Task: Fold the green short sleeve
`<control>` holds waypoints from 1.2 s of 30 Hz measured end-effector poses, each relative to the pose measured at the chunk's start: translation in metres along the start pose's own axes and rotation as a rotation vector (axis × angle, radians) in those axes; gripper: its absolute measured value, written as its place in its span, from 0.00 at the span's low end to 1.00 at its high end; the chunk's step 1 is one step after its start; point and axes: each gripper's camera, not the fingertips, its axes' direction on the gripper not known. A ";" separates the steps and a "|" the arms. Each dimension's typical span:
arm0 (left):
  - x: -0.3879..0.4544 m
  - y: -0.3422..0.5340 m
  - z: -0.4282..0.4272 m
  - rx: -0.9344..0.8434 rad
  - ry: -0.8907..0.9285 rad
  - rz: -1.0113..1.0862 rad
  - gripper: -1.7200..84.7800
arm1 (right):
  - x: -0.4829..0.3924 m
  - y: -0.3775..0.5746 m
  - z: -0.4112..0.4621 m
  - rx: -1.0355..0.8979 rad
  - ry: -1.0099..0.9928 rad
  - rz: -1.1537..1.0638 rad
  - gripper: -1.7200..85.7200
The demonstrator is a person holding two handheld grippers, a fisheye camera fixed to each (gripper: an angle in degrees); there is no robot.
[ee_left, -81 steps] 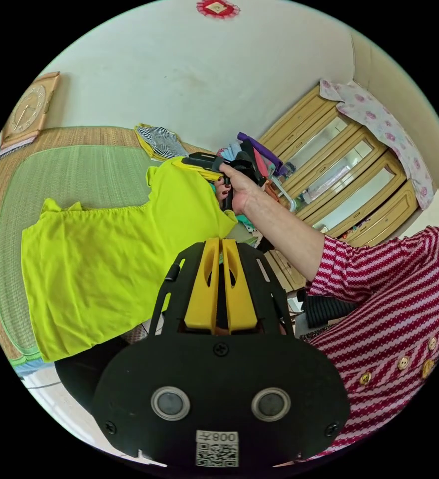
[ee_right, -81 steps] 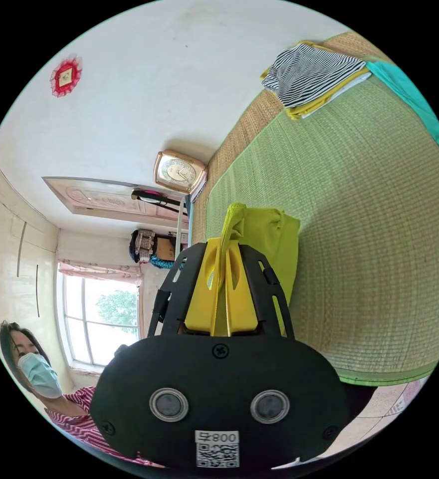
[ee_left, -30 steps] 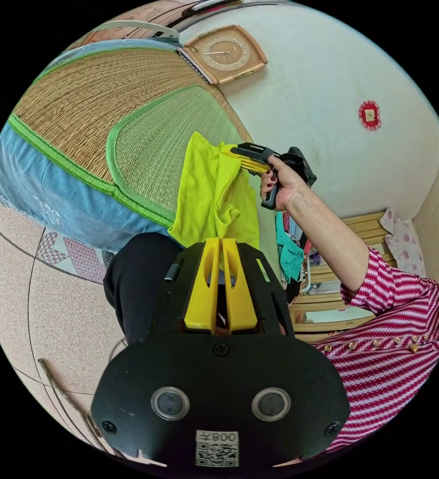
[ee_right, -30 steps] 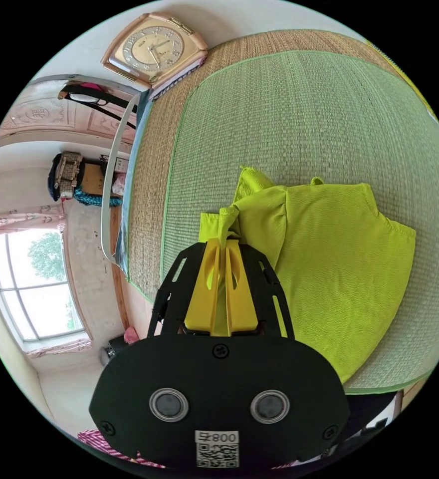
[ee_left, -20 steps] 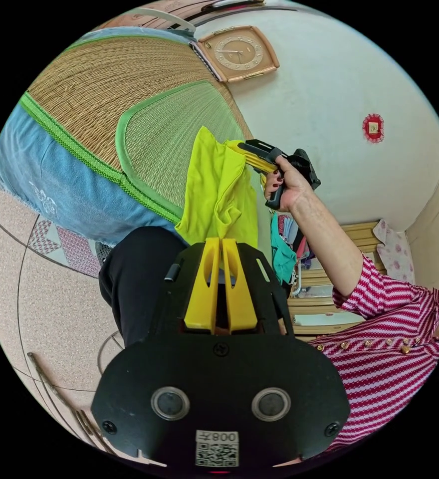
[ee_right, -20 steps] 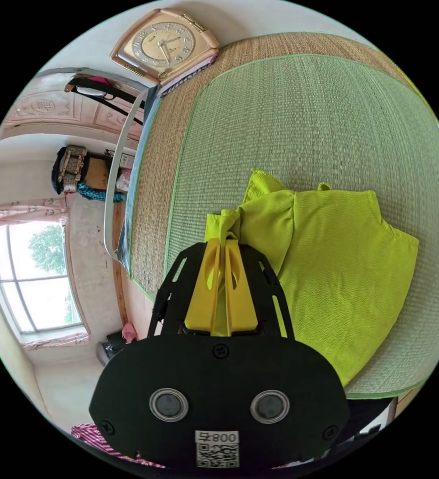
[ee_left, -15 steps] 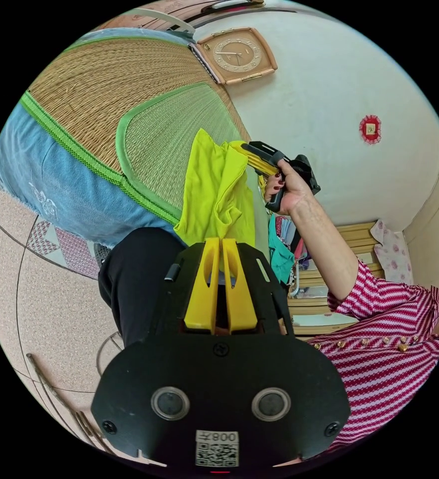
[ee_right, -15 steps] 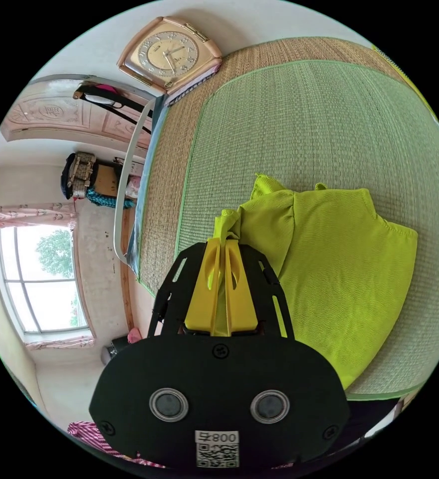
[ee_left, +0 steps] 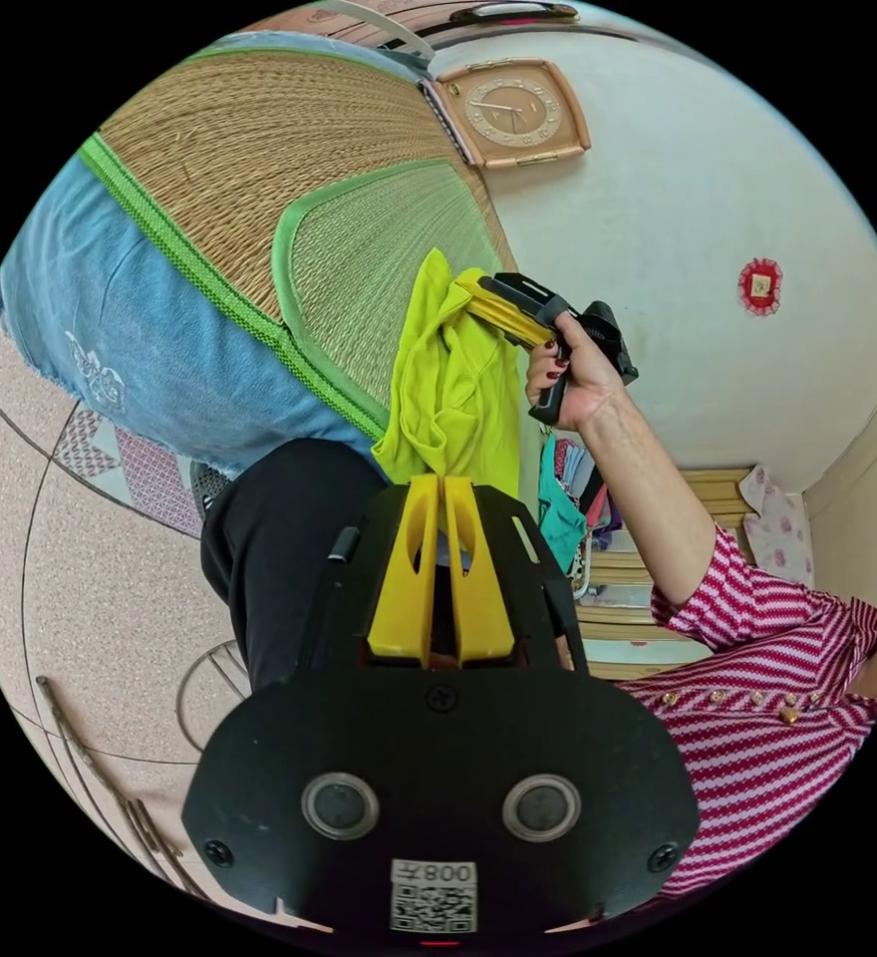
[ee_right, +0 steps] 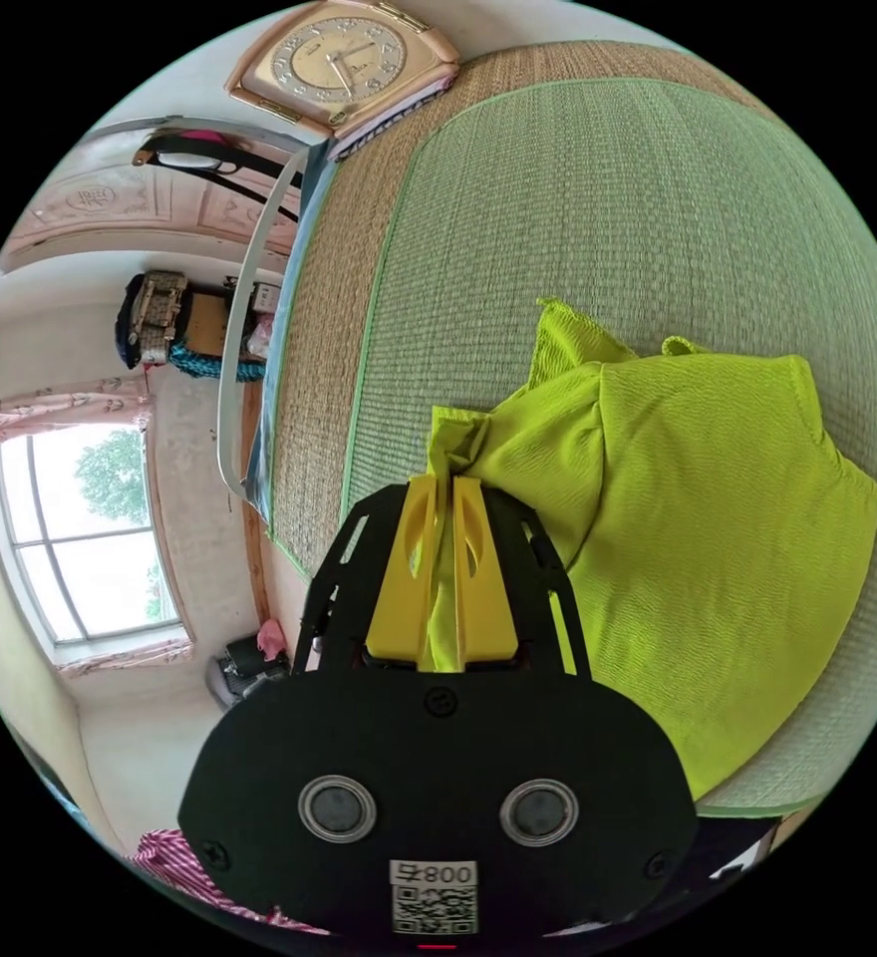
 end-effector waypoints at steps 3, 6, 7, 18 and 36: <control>-0.003 0.000 -0.002 0.002 0.004 -0.007 0.03 | 0.001 -0.002 0.003 -0.008 -0.037 -0.014 0.05; -0.002 0.000 -0.004 0.009 -0.006 -0.002 0.03 | 0.001 -0.005 0.008 -0.019 -0.070 -0.025 0.05; -0.002 0.000 -0.004 0.007 -0.010 0.000 0.03 | 0.000 -0.006 0.010 -0.023 -0.072 -0.029 0.05; 0.008 0.006 -0.007 0.008 -0.054 0.027 0.03 | 0.011 -0.022 0.031 -0.101 -0.107 -0.026 0.04; 0.035 0.021 -0.003 0.037 -0.148 0.109 0.05 | 0.071 0.100 -0.024 -0.089 -0.250 -0.141 0.04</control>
